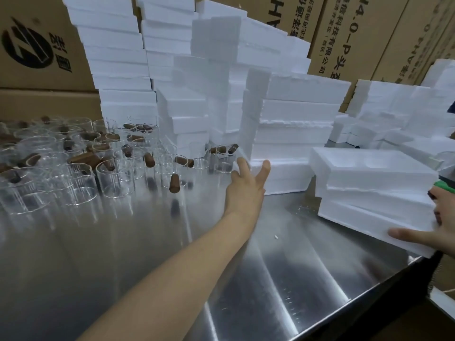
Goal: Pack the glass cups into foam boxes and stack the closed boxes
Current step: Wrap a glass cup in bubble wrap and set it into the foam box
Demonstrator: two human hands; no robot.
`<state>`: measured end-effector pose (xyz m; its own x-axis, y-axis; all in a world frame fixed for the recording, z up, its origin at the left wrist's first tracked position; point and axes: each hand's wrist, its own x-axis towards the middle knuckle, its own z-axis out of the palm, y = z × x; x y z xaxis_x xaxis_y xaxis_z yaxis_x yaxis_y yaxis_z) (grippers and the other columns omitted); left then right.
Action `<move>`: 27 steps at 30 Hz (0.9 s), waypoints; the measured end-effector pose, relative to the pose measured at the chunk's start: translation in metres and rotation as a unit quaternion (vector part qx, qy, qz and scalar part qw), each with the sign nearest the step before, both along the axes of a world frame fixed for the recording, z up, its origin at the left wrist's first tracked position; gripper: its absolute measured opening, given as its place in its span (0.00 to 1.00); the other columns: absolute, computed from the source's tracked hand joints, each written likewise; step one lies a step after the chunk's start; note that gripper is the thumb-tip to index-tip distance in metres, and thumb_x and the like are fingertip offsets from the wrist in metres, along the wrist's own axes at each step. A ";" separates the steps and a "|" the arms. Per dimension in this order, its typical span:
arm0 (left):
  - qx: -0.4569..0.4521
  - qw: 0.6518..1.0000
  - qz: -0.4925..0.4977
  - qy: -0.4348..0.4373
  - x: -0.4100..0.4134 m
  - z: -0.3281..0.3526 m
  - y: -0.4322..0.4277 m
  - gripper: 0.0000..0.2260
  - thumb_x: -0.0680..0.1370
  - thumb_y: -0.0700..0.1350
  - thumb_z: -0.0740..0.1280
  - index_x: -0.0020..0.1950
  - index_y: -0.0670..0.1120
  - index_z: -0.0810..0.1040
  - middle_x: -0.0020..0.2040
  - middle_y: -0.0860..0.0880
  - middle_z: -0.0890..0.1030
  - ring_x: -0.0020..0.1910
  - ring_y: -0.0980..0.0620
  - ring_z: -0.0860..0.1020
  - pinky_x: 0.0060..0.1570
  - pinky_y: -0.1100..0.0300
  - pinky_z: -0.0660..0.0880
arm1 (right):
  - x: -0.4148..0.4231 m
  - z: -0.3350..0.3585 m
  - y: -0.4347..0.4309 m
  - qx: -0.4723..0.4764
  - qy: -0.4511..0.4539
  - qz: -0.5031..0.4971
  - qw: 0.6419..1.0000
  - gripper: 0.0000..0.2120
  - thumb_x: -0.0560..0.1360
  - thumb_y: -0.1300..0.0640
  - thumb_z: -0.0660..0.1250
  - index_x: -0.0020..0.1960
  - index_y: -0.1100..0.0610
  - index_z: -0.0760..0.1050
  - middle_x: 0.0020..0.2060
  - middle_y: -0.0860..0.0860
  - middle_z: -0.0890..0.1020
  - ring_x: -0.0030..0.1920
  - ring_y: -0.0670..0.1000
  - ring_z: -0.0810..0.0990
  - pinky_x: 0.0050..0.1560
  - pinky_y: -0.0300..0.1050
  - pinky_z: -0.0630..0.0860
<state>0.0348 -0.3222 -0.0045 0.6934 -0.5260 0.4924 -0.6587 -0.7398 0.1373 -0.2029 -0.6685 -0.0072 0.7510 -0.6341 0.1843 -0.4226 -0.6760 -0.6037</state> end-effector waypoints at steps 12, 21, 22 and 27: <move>0.046 0.998 0.038 -0.014 0.026 0.000 -0.047 0.32 0.82 0.46 0.61 0.78 0.52 0.43 0.73 0.31 0.54 0.53 0.46 0.74 0.39 0.59 0.67 | -0.006 0.022 0.069 0.011 -0.034 0.022 0.999 0.51 0.42 0.29 0.79 0.60 0.27 0.59 0.50 0.14 0.64 0.58 0.46 0.71 0.57 0.51 0.71; 0.030 0.998 0.062 -0.008 0.062 0.003 -0.066 0.31 0.82 0.42 0.59 0.78 0.52 0.44 0.70 0.35 0.59 0.50 0.46 0.76 0.37 0.58 0.68 | 0.005 0.029 0.115 0.075 -0.003 0.056 0.996 0.53 0.40 0.26 0.77 0.60 0.27 0.54 0.62 0.37 0.68 0.64 0.49 0.67 0.62 0.48 0.67; 0.028 0.998 0.061 -0.012 0.064 0.003 -0.067 0.31 0.82 0.42 0.59 0.78 0.52 0.44 0.70 0.35 0.60 0.49 0.46 0.76 0.36 0.58 0.68 | 0.008 0.030 0.120 0.070 0.002 0.060 0.996 0.53 0.41 0.26 0.76 0.60 0.27 0.54 0.63 0.40 0.68 0.64 0.49 0.67 0.62 0.48 0.68; -0.020 0.999 0.048 0.011 0.053 -0.001 -0.048 0.33 0.81 0.36 0.57 0.79 0.51 0.42 0.69 0.35 0.62 0.52 0.44 0.75 0.39 0.58 0.69 | 0.021 0.030 0.143 0.041 -0.004 0.074 0.996 0.52 0.52 0.32 0.78 0.67 0.34 0.51 0.63 0.42 0.66 0.61 0.48 0.67 0.59 0.47 0.66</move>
